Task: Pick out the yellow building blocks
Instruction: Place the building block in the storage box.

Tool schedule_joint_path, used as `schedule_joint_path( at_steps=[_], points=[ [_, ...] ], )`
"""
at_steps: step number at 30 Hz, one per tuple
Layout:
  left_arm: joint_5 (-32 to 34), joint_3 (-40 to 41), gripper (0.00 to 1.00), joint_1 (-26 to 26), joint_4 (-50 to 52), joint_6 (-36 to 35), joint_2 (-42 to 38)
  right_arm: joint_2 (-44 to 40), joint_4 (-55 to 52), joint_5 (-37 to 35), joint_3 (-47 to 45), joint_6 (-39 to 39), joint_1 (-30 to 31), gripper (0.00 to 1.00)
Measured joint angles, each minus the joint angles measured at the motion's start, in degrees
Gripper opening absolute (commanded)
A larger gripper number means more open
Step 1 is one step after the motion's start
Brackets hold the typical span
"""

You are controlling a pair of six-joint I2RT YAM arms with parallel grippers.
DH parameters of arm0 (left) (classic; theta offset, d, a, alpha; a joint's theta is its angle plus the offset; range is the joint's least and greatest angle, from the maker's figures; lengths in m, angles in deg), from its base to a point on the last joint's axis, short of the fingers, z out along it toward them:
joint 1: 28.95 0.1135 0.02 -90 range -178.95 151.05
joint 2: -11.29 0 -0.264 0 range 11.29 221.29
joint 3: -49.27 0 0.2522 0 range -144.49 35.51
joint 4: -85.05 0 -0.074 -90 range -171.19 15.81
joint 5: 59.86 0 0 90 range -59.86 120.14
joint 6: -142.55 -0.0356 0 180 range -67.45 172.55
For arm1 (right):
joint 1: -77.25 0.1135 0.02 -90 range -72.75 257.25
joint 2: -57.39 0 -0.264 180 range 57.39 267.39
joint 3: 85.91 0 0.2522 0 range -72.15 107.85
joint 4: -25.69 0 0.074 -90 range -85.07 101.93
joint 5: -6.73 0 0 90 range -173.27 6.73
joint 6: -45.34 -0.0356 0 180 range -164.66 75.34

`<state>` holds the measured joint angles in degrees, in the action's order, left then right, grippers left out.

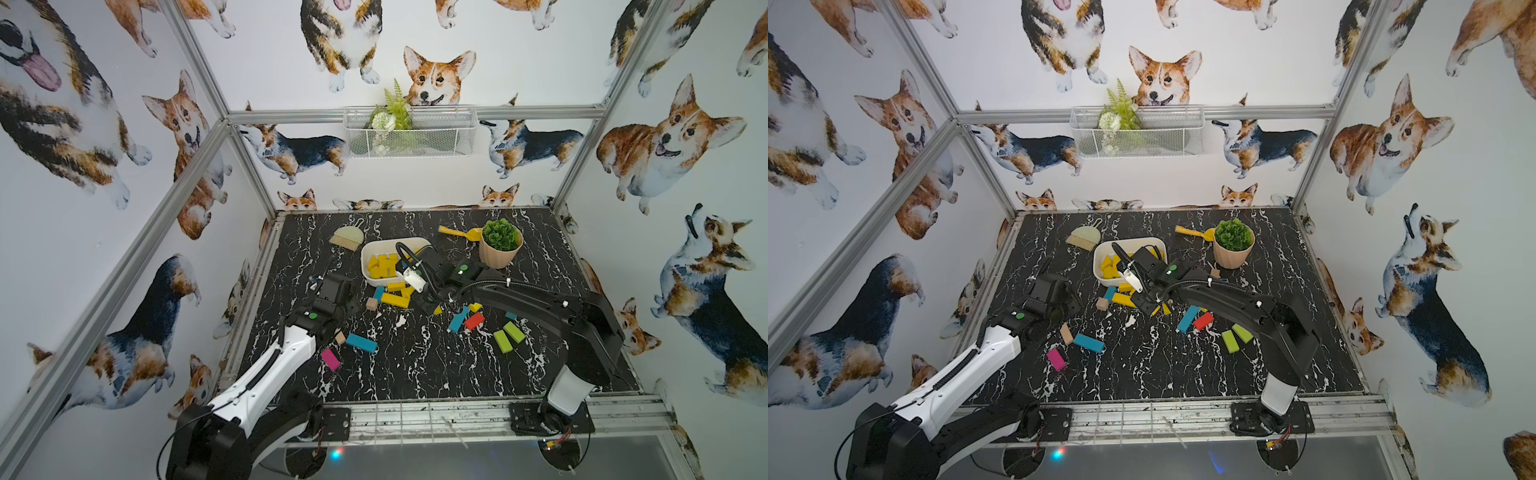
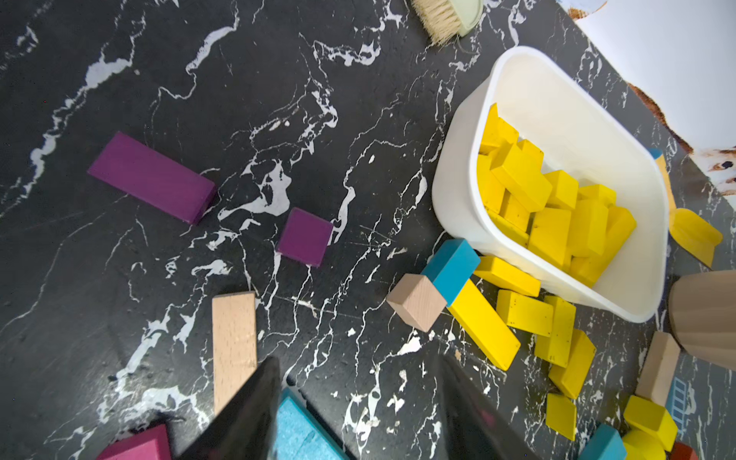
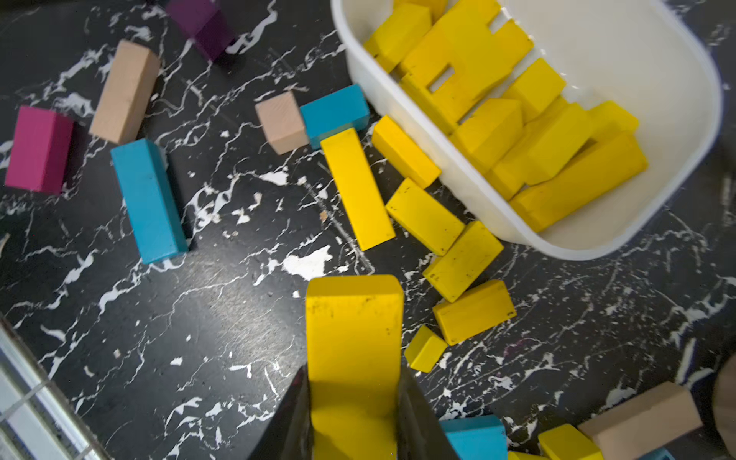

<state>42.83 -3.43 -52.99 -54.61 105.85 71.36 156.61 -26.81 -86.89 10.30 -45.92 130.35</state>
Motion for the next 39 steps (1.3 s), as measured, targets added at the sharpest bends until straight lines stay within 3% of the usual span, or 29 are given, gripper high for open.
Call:
schedule_joint_path(
  at_steps=[3, 11, 25, 28, 30, 39],
  points=[
    [-0.48, 0.37, 0.65, 0.0, -0.5, 0.24, 0.0, 3.58, -0.15, -3.37, 5.16, -4.52, -0.63, 0.24],
    [-1.57, 0.92, 0.65, 0.02, -0.94, 0.48, -2.05, 13.03, -0.09, -9.88, 17.44, -16.61, -4.57, 0.22],
    [-0.5, -0.46, 0.65, 0.07, -0.46, -0.87, -5.2, 34.12, -4.11, -13.27, 38.07, -24.15, -9.29, 0.23],
    [0.42, -2.01, 0.65, 0.07, 1.16, -2.21, -5.2, 37.29, -6.16, -14.27, 41.57, -24.37, -9.29, 0.31],
    [1.29, -3.32, 0.65, 0.07, 1.92, -3.41, -5.25, 38.07, -7.34, -14.43, 41.59, -24.57, -9.22, 0.42],
    [2.47, -11.13, 0.65, 0.09, 5.66, -8.04, -3.02, 37.66, -7.89, -13.77, 39.5, -25.68, -9.73, 0.62]
  ],
)
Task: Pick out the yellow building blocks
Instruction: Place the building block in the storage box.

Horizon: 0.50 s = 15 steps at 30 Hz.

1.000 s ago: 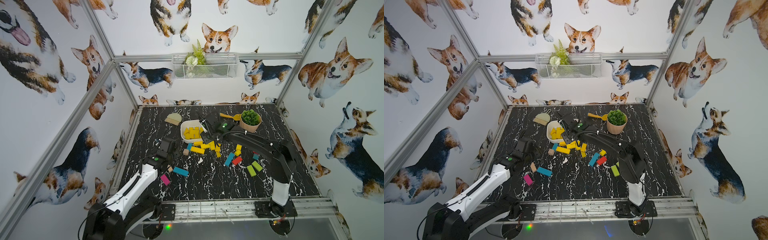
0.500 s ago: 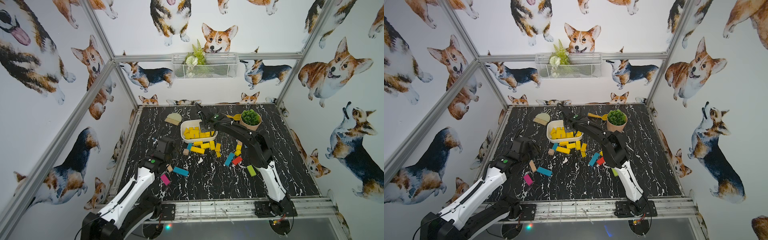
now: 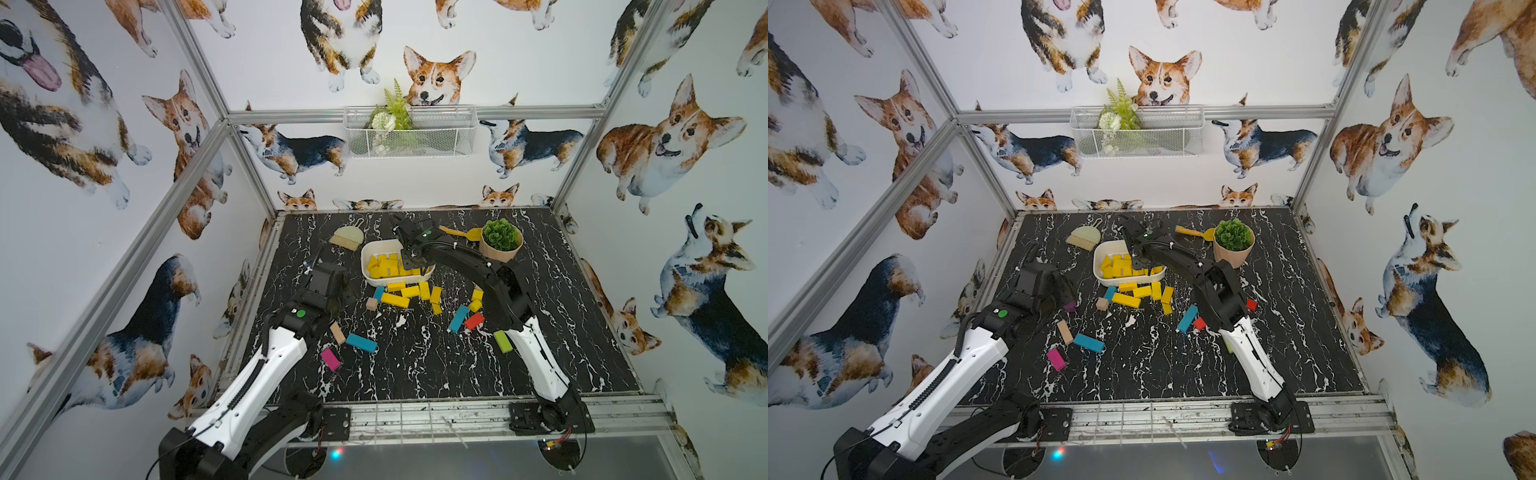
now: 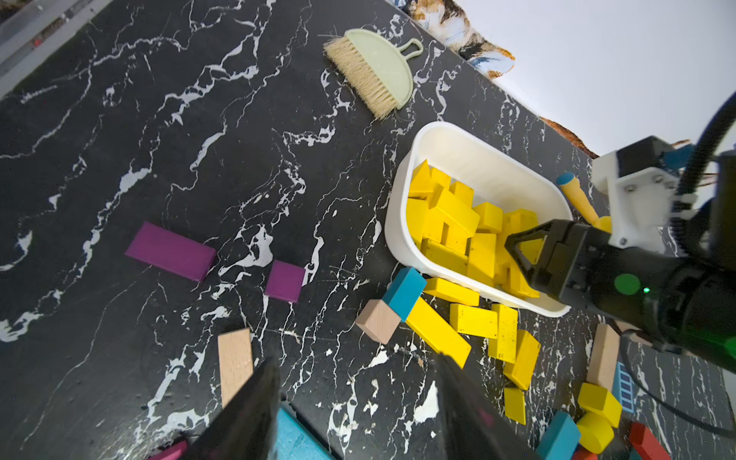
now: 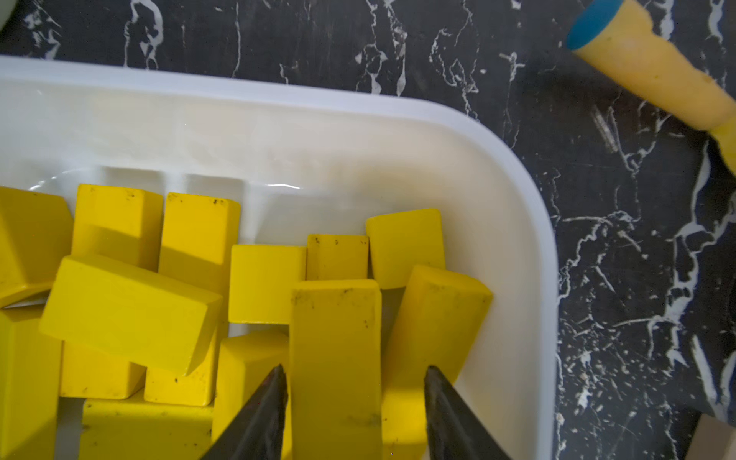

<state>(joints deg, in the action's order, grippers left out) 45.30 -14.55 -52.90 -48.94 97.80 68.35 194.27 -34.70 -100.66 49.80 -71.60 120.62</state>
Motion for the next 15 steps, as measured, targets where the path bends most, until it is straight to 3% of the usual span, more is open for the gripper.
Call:
schedule_joint_path(
  at_steps=[5, 11, 15],
  points=[
    [-0.35, -3.23, 0.64, 0.02, 0.61, -1.6, 1.46, -5.62, 0.83, 2.14, -5.16, 0.11, 0.04, 0.62],
    [-0.63, -3.48, 0.64, -2.51, 0.52, -1.05, 2.38, -24.61, 7.78, 4.44, -24.52, 1.79, 0.5, 0.62],
    [-0.31, -2.86, 0.65, -6.91, 0.07, 2.16, 5.66, -34.95, 13.33, 6.56, -36.28, 2.45, 0.59, 0.62]
  ],
)
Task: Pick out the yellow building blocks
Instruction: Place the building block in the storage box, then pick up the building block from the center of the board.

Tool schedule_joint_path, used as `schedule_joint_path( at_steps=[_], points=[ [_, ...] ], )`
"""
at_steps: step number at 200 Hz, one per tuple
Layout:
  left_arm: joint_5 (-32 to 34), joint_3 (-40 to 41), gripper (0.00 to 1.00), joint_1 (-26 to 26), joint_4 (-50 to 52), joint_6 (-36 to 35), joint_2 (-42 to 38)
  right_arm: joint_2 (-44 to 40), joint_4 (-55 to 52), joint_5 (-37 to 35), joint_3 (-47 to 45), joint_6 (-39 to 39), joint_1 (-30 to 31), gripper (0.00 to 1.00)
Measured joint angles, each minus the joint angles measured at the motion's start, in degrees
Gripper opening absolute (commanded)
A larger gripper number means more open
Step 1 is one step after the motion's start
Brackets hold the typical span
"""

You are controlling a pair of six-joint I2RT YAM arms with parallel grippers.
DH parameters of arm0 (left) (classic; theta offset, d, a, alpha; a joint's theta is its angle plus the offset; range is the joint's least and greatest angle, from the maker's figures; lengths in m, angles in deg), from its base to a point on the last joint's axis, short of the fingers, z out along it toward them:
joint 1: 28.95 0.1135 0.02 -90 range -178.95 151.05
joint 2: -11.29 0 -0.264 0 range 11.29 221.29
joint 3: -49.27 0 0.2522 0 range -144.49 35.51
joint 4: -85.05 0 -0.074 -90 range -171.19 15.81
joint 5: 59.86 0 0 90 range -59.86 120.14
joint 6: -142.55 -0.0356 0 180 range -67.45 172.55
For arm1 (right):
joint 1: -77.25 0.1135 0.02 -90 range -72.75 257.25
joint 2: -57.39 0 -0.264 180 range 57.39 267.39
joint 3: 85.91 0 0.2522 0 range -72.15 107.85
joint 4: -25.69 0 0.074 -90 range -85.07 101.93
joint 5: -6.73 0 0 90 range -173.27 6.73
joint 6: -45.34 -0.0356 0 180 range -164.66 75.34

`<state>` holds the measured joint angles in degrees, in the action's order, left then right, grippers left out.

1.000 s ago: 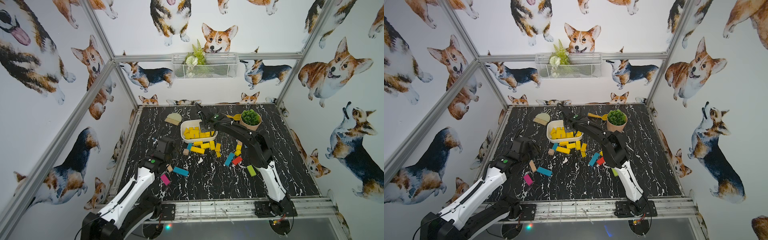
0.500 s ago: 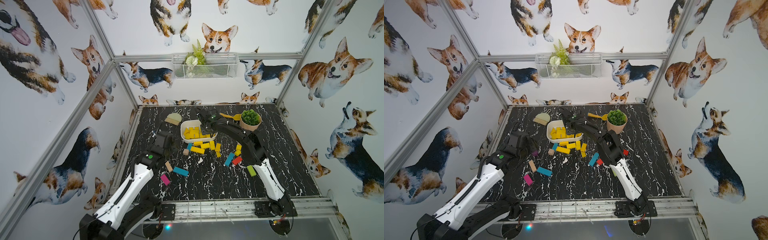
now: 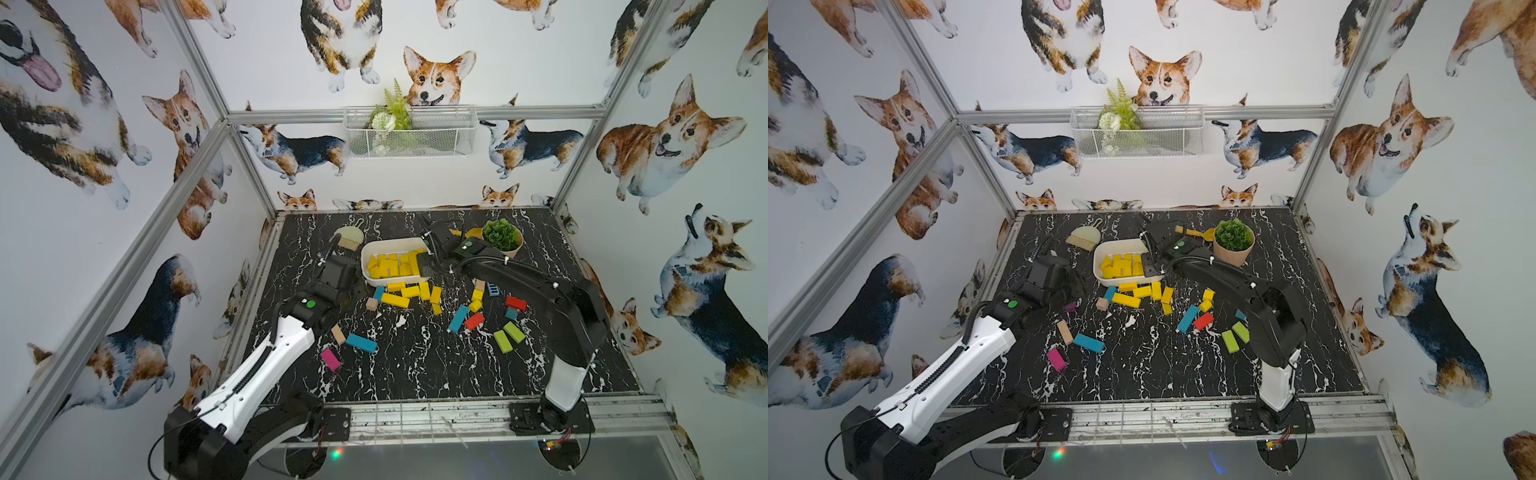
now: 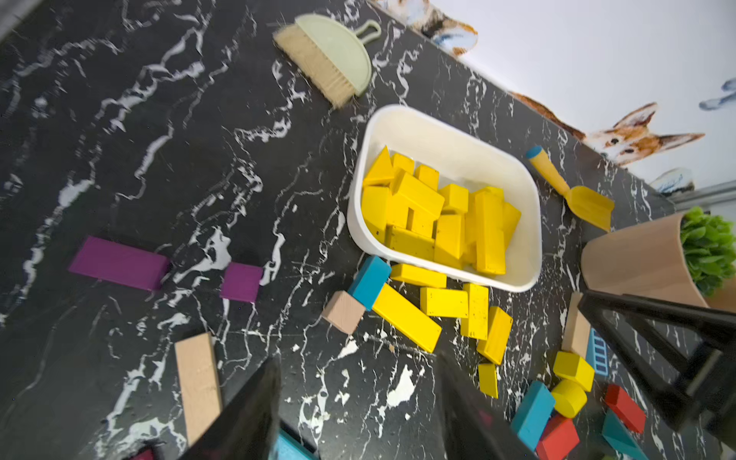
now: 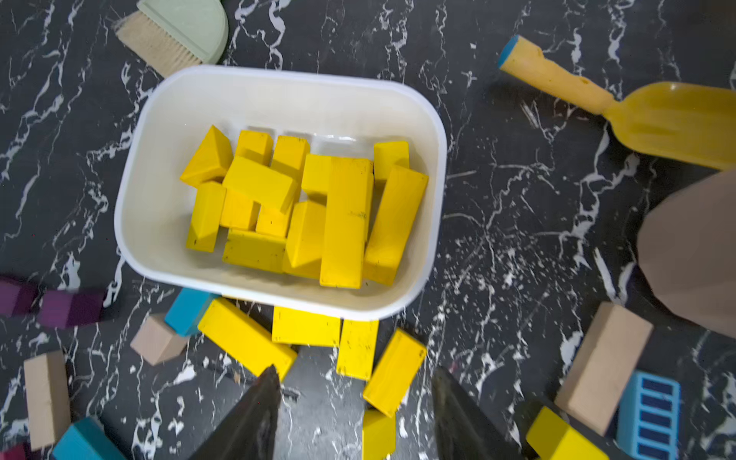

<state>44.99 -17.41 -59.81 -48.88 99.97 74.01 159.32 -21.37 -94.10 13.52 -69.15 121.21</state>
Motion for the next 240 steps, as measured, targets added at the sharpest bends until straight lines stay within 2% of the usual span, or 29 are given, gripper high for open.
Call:
schedule_joint_path(
  at_steps=[38, 73, 109, 133, 193, 240],
  points=[
    [3.63, -4.07, 0.64, -12.61, 0.31, 8.46, 9.46, -13.09, 4.52, 0.11, -15.32, -0.76, -0.09, 0.62],
    [5.4, -8.94, 0.61, -18.23, 0.94, 17.05, 19.89, -19.47, 6.4, -1.77, -24.09, -1.9, -0.33, 0.62],
    [5.31, -9.51, 0.63, -18.51, 1.95, 25.86, 26.49, -23.41, 6.21, -3.87, -27.28, -2.78, -0.87, 0.62],
    [4.09, -10.29, 0.63, -16.46, 2.36, 30.38, 30.8, -26.45, 5.6, -4.57, -29.09, -3.1, -0.98, 0.62],
    [2.56, -14.12, 0.62, -12.55, 2.01, 34.05, 38.62, -28.7, 4.26, -5.79, -31.39, -4.31, -1.33, 0.62],
    [2.38, -18.47, 0.59, -11.54, 2.05, 37.31, 44.24, -30.6, 4.2, -6.82, -32.63, -4.76, -1.36, 0.62]
  ],
)
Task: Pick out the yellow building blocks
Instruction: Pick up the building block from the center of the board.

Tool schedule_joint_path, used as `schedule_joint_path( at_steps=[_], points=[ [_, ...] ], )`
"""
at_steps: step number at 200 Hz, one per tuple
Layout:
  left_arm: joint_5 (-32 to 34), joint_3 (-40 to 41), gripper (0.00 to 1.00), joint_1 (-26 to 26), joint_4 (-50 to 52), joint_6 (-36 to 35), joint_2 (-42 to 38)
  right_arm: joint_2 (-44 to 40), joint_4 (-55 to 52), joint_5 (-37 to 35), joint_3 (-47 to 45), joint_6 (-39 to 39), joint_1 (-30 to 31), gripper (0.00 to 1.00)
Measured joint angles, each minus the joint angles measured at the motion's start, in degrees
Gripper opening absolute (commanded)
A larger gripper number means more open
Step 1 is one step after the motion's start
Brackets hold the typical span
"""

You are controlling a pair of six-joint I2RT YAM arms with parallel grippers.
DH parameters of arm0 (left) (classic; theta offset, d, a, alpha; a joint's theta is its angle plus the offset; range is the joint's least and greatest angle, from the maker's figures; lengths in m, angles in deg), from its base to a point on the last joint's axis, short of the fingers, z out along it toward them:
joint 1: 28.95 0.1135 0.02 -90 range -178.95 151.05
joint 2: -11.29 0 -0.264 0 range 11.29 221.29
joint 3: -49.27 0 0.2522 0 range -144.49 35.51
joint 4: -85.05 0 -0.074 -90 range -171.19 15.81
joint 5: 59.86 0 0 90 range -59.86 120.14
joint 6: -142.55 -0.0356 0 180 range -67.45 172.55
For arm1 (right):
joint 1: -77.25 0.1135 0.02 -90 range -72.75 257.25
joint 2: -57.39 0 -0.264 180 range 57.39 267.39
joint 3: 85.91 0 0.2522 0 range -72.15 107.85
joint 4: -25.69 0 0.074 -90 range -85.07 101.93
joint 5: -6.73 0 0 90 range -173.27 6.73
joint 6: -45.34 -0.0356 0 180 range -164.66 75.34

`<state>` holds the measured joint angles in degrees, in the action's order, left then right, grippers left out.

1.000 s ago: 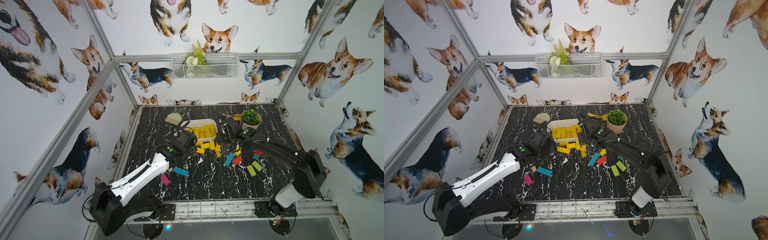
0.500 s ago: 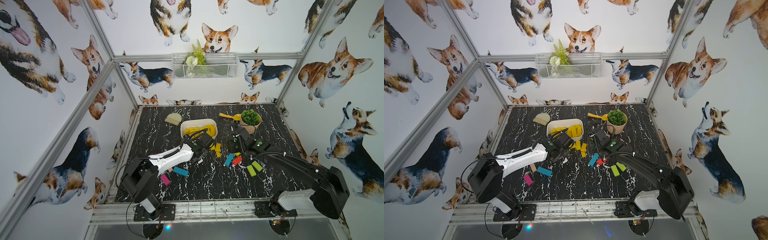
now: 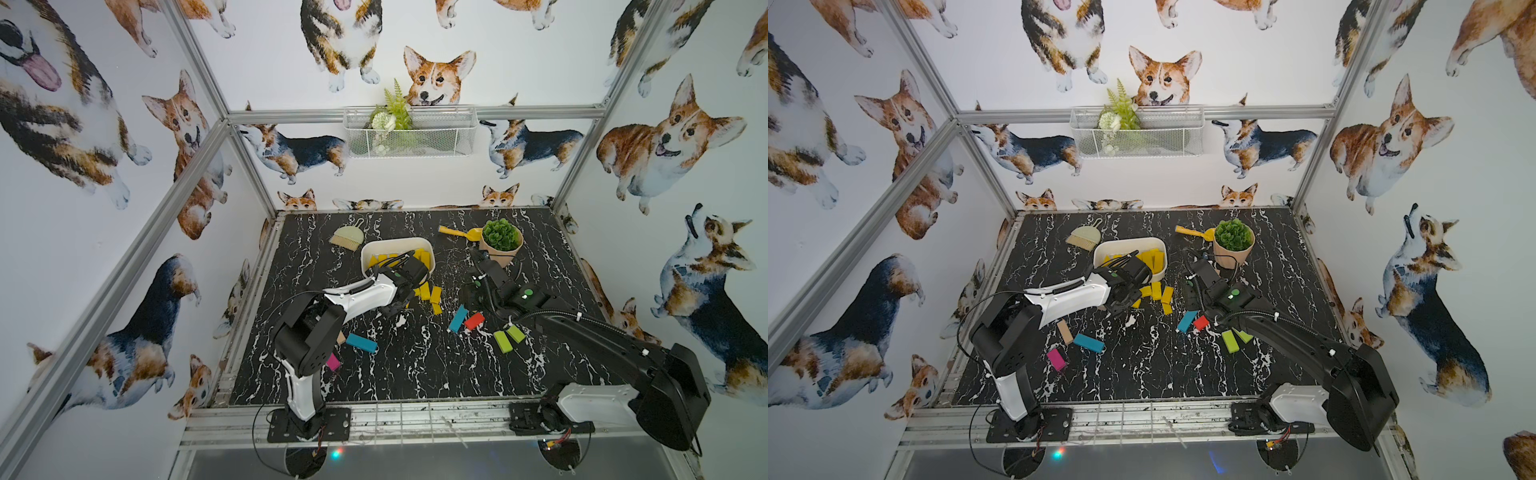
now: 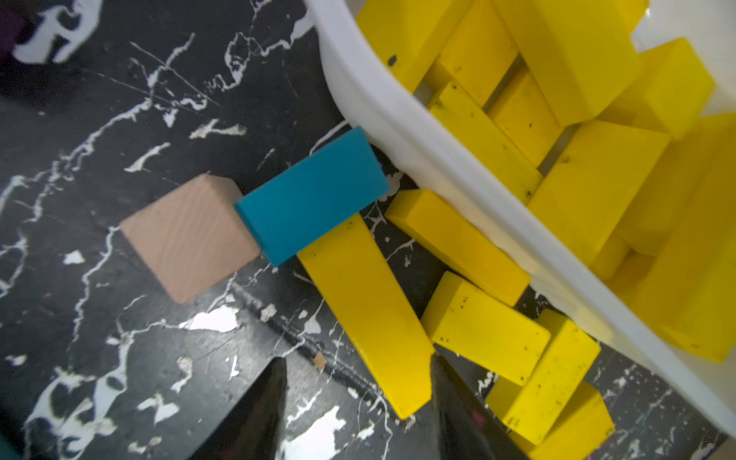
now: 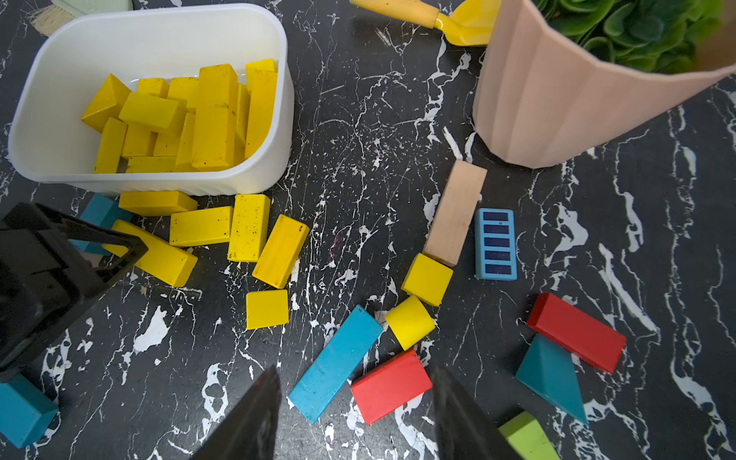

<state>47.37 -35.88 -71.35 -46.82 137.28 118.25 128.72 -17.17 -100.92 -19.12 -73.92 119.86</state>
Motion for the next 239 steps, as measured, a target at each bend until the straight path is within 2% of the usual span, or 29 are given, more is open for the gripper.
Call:
schedule_joint_path(
  at_steps=[56, 115, 194, 239],
  points=[
    [0.7, -5.77, 0.59, 0.44, 5.16, 6.03, 5.14, -1.2, -1.05, -1.97, -0.26, -0.15, 0.0, 0.62],
    [1.46, -8.07, 0.56, 0.79, 8.44, 8.33, 8.63, -2.99, -2.23, -3.21, -0.61, -0.13, 0.0, 0.62],
    [2.19, -4.46, 0.21, 0.28, 7.28, 8.22, 6.91, -4.42, -2.4, -3.26, -1.53, -0.2, 0.0, 0.62],
    [2.73, 1.36, 0.16, -0.9, 6.05, 5.14, 2.01, -4.63, -2.54, -3.23, -1.64, -0.22, 0.0, 0.62]
  ],
)
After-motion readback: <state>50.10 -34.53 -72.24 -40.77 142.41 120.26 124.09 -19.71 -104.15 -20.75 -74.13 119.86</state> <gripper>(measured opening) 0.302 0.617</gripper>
